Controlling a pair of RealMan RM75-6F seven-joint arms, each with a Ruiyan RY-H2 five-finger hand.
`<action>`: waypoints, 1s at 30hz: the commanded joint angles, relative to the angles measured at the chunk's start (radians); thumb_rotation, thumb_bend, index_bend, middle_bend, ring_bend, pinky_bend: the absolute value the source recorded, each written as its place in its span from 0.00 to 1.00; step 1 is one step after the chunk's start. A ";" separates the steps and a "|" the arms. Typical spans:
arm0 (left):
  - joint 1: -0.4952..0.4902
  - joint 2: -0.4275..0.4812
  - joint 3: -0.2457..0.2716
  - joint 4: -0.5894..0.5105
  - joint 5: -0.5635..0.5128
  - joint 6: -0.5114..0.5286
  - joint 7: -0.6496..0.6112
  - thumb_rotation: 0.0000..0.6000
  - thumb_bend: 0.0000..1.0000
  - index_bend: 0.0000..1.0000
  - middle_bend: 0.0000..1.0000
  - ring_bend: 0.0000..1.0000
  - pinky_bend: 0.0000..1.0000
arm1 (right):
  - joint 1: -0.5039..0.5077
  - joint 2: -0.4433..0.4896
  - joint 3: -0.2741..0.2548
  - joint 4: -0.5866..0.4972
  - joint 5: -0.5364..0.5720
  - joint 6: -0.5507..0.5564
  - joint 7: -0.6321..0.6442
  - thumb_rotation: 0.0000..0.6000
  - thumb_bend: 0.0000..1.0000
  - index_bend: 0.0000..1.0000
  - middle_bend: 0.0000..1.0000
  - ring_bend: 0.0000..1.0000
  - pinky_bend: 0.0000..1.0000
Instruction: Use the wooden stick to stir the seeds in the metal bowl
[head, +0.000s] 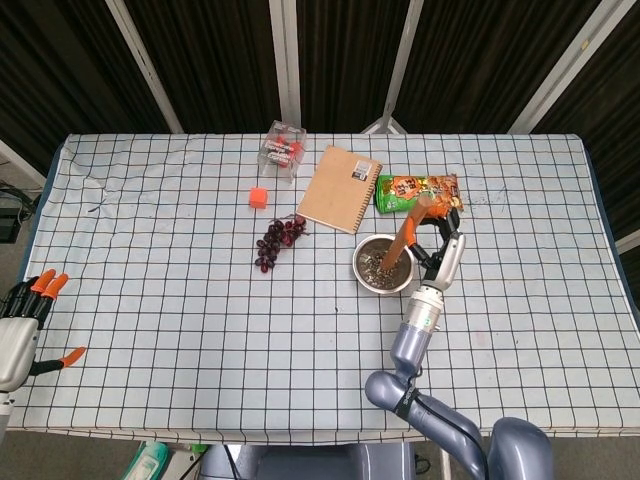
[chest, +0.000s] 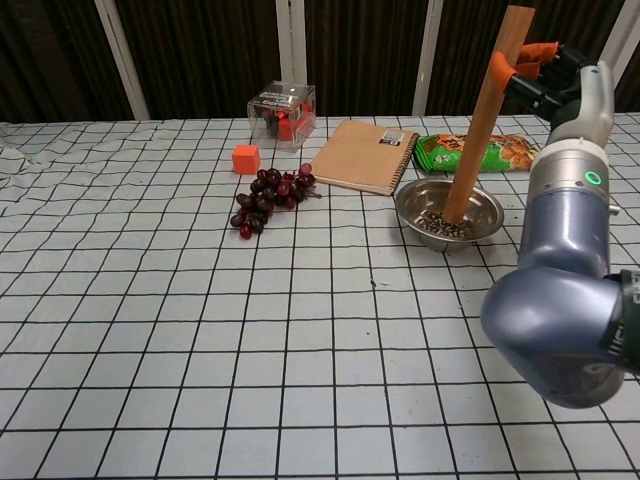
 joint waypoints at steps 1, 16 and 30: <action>0.000 -0.001 0.000 0.000 -0.001 0.000 0.002 1.00 0.07 0.00 0.00 0.00 0.00 | -0.008 -0.015 -0.011 0.022 0.000 -0.006 0.019 1.00 0.46 0.77 0.64 0.51 0.00; -0.003 -0.004 -0.006 -0.004 -0.014 -0.004 0.005 1.00 0.07 0.00 0.00 0.00 0.00 | 0.014 -0.056 -0.019 0.127 -0.025 0.000 0.079 1.00 0.46 0.77 0.64 0.52 0.00; -0.007 -0.005 -0.004 -0.008 -0.011 -0.008 0.006 1.00 0.06 0.00 0.00 0.00 0.00 | 0.011 -0.019 -0.010 0.027 -0.039 0.040 0.032 1.00 0.46 0.77 0.64 0.52 0.00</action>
